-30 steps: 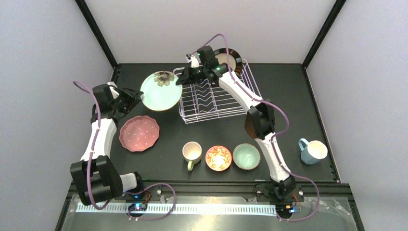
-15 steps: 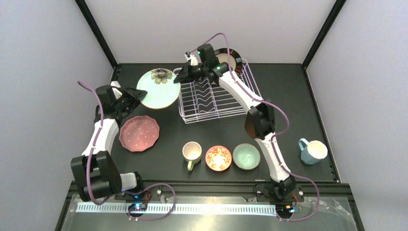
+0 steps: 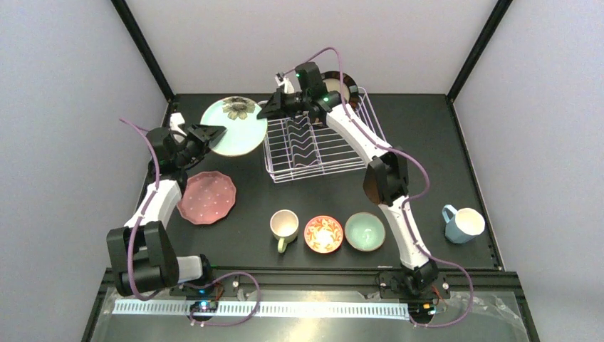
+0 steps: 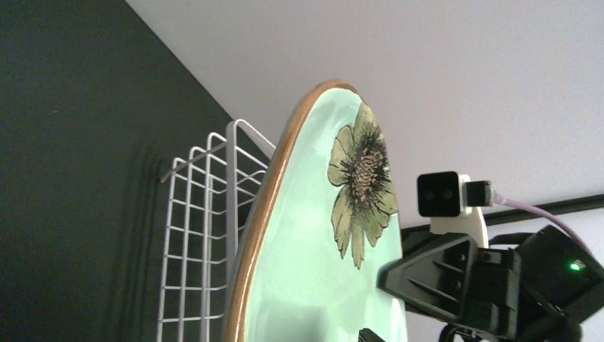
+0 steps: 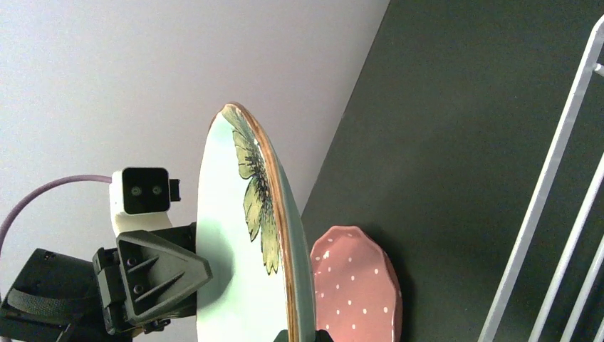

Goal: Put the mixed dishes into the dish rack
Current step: Pass from the right arm to the left, then move the dish rack to the center of the board.

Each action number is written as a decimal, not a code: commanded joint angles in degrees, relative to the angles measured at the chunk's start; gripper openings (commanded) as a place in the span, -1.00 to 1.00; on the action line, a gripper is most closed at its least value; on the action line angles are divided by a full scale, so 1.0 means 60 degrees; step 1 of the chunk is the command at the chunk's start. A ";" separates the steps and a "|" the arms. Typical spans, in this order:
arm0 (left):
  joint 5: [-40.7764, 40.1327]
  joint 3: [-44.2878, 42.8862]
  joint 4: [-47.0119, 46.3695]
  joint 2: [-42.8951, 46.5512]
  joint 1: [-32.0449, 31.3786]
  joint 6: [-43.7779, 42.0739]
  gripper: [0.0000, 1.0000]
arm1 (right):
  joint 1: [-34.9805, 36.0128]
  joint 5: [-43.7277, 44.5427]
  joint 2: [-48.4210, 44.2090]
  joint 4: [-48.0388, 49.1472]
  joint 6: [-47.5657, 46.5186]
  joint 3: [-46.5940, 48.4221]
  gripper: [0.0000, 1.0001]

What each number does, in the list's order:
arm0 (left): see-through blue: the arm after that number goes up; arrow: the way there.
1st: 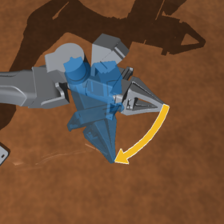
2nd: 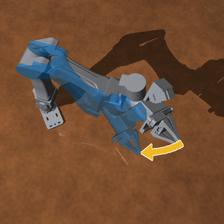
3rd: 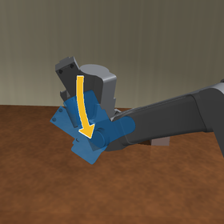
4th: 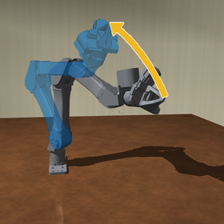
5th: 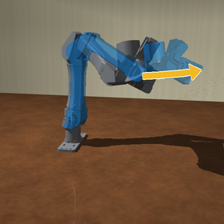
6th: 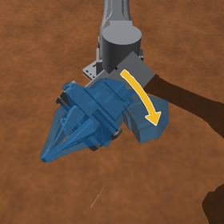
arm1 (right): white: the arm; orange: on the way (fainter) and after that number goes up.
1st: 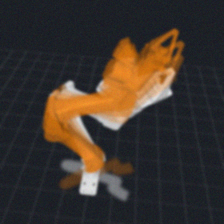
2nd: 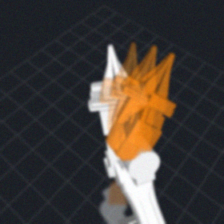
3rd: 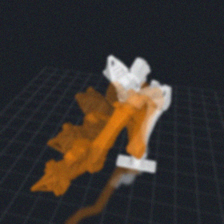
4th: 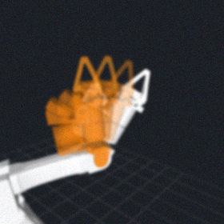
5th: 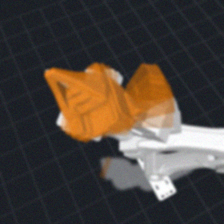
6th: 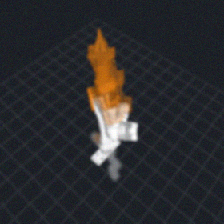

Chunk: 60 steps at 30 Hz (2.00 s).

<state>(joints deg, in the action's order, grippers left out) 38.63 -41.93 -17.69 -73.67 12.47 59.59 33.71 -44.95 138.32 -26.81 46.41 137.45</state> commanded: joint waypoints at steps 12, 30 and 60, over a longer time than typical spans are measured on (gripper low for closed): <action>0.1070 0.0044 -0.1680 0.0016 -0.0060 0.0255 -0.55 | 0.0035 -0.0867 -0.0852 0.0842 0.0603 -0.0188 -1.00; 0.0231 -0.0554 -0.0887 0.0579 -0.0058 0.0136 -0.97 | -0.0114 -0.0038 -0.1524 -0.0182 -0.0416 -0.0909 -0.02; -0.0439 -0.3030 0.0716 0.0068 -0.1011 -0.1199 -0.97 | -0.2729 0.4297 -0.3743 -0.2722 -0.3966 -0.3328 0.37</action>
<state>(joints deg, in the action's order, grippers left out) 34.98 -48.88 -14.85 -71.00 10.76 60.07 20.95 -29.39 117.03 -37.89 29.34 117.64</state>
